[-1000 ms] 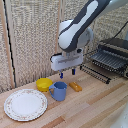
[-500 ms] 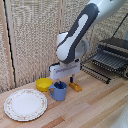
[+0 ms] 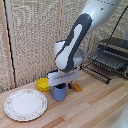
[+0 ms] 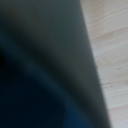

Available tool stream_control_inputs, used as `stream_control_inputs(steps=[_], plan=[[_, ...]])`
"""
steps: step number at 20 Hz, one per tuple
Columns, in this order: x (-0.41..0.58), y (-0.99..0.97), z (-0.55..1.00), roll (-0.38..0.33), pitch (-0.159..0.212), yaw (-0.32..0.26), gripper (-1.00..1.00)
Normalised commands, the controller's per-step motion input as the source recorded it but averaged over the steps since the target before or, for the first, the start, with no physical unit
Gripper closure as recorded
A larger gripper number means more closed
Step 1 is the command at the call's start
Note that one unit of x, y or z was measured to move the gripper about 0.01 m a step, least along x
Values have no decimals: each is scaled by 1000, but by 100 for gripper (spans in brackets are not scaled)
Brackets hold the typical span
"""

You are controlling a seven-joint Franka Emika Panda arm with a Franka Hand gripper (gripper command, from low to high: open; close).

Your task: Carefully approach the cobalt cup with your gripper. Make sure to hold the cobalt cup delicately with your gripper. Carefully elevate the cobalt cup, moving it off the surface. Position the cobalt cup to hover above the alabaster dining ware. Gently lower the cobalt cup onto the alabaster dining ware. Gradually release your hold on the cobalt cup.

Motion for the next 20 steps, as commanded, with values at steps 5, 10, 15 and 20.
stream_control_inputs(steps=[5, 10, 15, 20], plan=[[-34, 54, 0, -12, -9, 6, 100], [-2, 10, 30, -5, -91, 0, 100], [-2, 11, 197, 0, -96, 0, 100], [0, 3, 331, 10, -6, 22, 100]])
